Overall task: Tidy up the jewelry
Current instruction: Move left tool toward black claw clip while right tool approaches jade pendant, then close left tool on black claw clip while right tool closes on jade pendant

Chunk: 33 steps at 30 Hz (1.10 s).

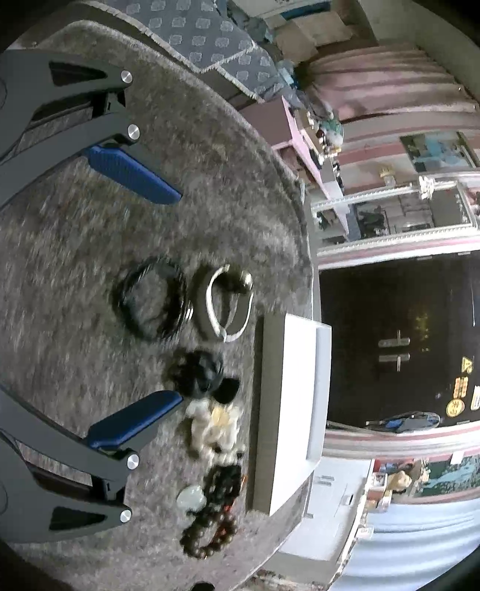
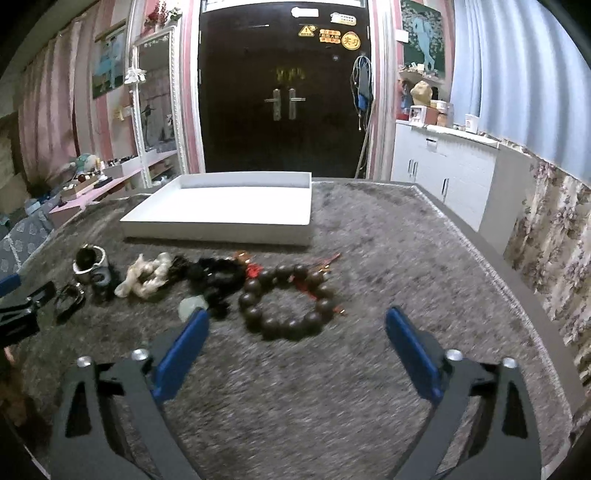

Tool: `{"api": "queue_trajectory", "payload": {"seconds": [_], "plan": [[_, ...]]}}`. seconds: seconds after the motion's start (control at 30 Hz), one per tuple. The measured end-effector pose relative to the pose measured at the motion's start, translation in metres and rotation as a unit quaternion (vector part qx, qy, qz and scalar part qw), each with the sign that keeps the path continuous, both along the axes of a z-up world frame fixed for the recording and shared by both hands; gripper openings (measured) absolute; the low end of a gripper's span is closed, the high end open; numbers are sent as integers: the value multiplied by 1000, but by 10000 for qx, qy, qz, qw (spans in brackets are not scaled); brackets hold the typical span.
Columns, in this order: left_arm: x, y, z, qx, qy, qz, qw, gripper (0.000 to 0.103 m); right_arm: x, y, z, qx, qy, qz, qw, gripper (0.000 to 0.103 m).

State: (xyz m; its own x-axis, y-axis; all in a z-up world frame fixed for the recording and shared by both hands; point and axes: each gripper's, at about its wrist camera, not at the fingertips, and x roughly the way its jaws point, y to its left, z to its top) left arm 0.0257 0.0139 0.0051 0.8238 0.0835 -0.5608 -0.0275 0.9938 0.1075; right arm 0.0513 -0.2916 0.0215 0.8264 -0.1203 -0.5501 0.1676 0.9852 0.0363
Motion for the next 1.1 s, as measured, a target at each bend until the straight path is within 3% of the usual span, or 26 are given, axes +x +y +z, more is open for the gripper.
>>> {"api": "queue_trajectory", "payload": {"seconds": [0.2, 0.33, 0.47, 0.73, 1.1], "plan": [[14, 19, 19, -159, -166, 91, 9997, 100, 13, -12, 4, 124, 37, 36, 9999, 66], [21, 1, 22, -222, -87, -179, 9996, 100, 25, -2, 8, 313, 6, 248, 9992, 62], [26, -30, 18, -118, 4, -531, 9985, 99, 41, 10, 6, 550, 122, 504, 9971, 48], [47, -48, 0, -25, 286, -755, 9967, 85, 64, 33, -10, 636, 436, 961, 9924, 33], [74, -49, -18, -202, 708, -694, 9949, 85, 93, 44, -34, 851, 875, 1233, 9848, 33]]}}
